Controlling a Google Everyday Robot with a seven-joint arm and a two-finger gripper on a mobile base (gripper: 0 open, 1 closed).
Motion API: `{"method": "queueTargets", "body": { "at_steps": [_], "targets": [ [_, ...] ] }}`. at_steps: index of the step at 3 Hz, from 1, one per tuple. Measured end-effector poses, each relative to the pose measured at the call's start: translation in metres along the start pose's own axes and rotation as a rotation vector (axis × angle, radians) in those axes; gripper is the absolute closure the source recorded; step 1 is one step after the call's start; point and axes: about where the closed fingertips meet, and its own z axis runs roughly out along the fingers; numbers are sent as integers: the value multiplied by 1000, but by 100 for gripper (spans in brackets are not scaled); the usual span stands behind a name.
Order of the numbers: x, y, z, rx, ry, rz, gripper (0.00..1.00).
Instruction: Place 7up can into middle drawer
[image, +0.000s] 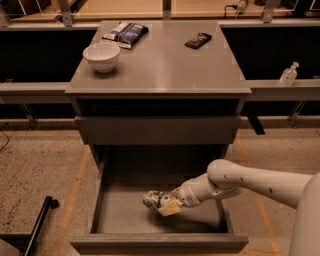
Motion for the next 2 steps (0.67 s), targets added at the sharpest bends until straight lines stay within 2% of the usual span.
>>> {"method": "queueTargets", "body": {
  "at_steps": [2],
  "targets": [
    [41, -23, 33, 21, 71, 90, 36]
  ]
}}
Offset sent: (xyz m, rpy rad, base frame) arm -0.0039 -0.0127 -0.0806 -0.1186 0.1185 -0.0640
